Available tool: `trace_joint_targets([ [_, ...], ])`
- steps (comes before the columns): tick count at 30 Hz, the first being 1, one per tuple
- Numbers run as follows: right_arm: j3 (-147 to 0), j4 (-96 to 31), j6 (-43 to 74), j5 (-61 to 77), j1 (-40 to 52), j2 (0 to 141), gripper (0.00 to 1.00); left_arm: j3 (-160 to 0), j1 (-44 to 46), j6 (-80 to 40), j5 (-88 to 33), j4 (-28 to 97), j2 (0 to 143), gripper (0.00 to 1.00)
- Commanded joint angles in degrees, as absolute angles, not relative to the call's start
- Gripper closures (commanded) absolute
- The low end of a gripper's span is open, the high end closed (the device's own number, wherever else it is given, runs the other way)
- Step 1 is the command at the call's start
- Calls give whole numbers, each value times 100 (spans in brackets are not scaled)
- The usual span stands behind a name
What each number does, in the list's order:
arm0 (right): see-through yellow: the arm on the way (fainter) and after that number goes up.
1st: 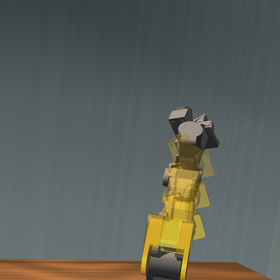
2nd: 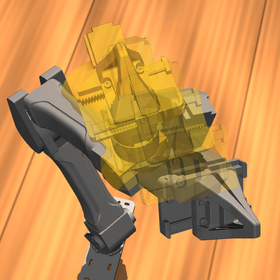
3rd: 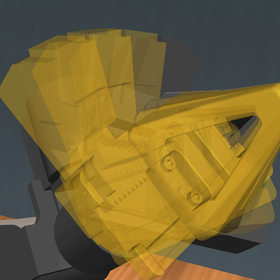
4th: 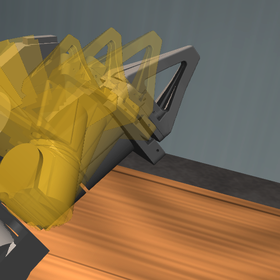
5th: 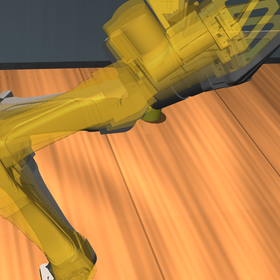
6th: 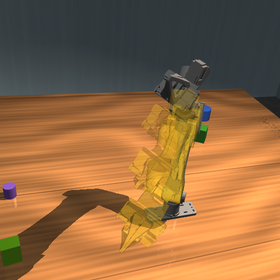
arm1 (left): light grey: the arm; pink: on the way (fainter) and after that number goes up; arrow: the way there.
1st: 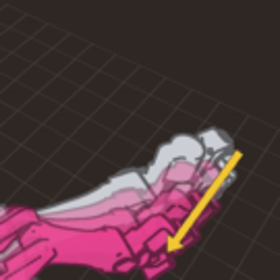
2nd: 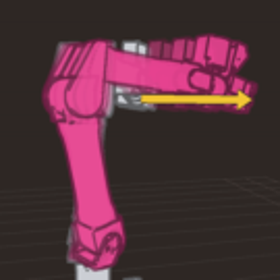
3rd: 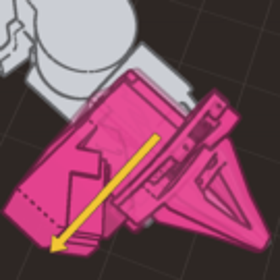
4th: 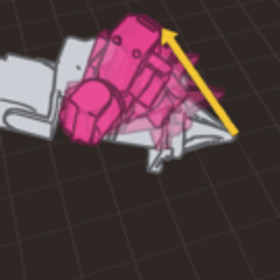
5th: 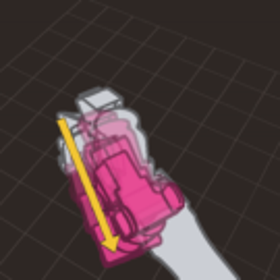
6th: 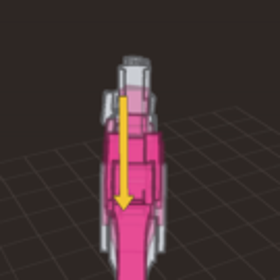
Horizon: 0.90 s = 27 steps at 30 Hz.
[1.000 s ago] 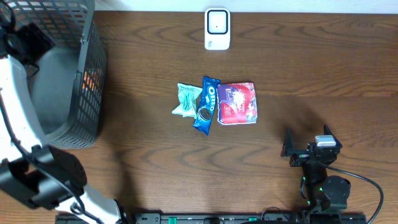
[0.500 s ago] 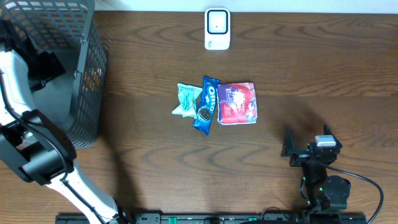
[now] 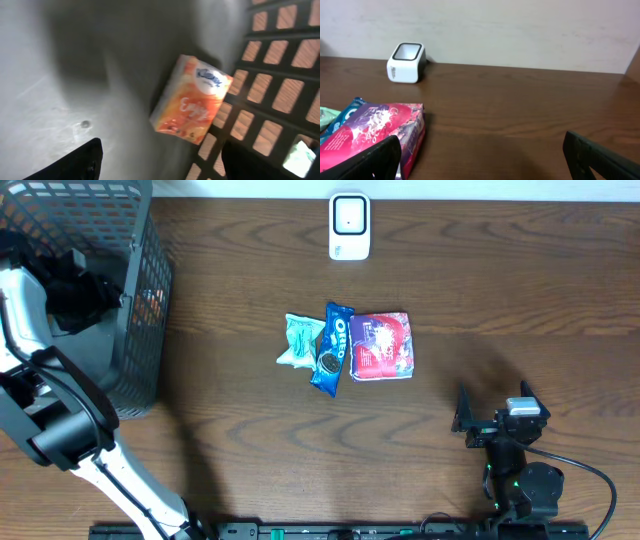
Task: Scan the item barcode
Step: 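Move the left gripper back into the basket toward the orange tissue pack, then grasp the orange Kleenex tissue pack with the left gripper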
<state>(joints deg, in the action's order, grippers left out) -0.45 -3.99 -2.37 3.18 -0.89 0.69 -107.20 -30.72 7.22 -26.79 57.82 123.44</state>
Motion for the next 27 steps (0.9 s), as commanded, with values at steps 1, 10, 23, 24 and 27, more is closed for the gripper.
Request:
trace_joint_targets([
  [1, -32, -410, -263, 351, 8, 38, 1, -10654, -3057, 884, -2829, 5793, 12431, 23],
  [10, -32, -410, -263, 351, 8, 38, 1, -10335, -3057, 1048, -2829, 5638, 12431, 24],
  [23, -32, -410, -263, 349, 8, 38, 1, -9564, -3039, 1022, -2832, 4781, 12431, 26],
  [24, -32, -410, -263, 351, 8, 38, 1, -9546, -3039, 993, -2832, 4720, 12431, 27],
  [27, -32, -410, -263, 351, 8, 38, 1, -9539, -3039, 978, -2882, 4569, 12431, 29],
])
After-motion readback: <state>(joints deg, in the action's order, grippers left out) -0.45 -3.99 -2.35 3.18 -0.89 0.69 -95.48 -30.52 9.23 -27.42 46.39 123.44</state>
